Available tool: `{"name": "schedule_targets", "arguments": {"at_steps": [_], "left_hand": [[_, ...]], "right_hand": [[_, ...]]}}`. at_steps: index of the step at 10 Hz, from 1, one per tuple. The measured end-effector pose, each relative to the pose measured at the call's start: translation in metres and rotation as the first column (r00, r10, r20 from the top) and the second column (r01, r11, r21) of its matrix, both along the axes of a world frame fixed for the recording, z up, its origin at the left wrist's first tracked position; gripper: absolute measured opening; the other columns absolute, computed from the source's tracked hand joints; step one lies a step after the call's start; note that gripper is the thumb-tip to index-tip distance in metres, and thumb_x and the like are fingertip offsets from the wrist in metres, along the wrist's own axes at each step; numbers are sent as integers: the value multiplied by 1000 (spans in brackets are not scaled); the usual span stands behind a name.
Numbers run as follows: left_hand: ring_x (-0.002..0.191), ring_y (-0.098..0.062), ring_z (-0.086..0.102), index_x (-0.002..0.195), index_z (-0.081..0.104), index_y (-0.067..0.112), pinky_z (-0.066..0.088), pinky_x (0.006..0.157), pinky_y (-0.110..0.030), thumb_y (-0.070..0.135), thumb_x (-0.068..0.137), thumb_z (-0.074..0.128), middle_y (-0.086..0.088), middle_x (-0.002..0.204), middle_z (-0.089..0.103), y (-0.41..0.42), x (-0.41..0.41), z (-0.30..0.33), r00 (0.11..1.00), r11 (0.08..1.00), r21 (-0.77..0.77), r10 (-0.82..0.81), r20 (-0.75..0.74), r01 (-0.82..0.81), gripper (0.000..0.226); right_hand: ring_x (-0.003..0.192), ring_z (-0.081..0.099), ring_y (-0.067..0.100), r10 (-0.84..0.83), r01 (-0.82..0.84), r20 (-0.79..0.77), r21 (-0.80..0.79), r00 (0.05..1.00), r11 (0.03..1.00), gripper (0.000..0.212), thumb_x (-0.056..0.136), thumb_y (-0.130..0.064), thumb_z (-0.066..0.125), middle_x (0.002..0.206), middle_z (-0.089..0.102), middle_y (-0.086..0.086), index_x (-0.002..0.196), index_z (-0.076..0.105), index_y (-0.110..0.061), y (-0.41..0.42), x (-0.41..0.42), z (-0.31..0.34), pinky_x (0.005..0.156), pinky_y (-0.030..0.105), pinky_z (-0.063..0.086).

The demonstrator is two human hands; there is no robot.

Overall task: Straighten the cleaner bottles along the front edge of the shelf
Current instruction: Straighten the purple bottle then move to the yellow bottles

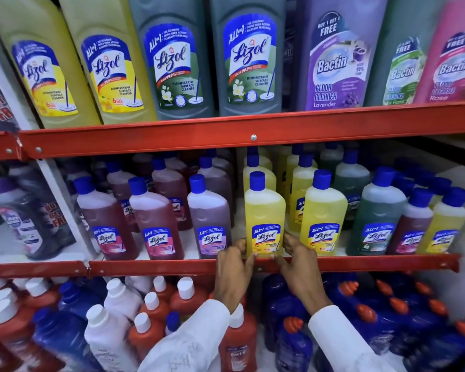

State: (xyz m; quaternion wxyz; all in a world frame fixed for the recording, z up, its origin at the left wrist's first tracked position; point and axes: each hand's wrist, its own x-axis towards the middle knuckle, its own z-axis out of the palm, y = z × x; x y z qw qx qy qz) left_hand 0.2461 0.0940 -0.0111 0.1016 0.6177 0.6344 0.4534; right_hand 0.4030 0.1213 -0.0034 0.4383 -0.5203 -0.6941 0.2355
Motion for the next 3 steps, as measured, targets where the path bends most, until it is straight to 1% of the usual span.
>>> {"name": "schedule_targets", "arguments": {"at_steps": [1, 2, 3], "left_hand": [[91, -14, 72, 110, 67, 23, 60, 82, -40, 36, 88, 64, 4, 101, 78, -3, 1, 4, 1000, 1000, -6, 0, 5, 0, 26], [92, -10, 71, 113, 68, 23, 60, 84, -39, 33, 88, 69, 5, 104, 78, -1, -1, 2, 1000, 1000, -18, -22, 7, 22, 27], [97, -11, 70, 122, 64, 24, 59, 89, -38, 31, 87, 71, 4, 111, 76, -8, -2, 17, 999, 999, 14, -44, -20, 45, 37]], "right_hand": [[110, 68, 14, 2, -2, -10, -2, 1000, 1000, 60, 79, -15, 79, 119, 73, -1, 135, 57, -20, -2, 1, 1, 91, 25, 50], [113, 66, 14, 9, -9, -30, -10, 1000, 1000, 61, 79, -15, 80, 122, 72, -1, 135, 57, -20, -1, 2, -2, 95, 29, 51], [112, 66, 5, -45, 53, -136, 53, 990, 997, 57, 80, -13, 79, 125, 70, -2, 133, 59, -19, -14, 10, 4, 94, 17, 49]]}}
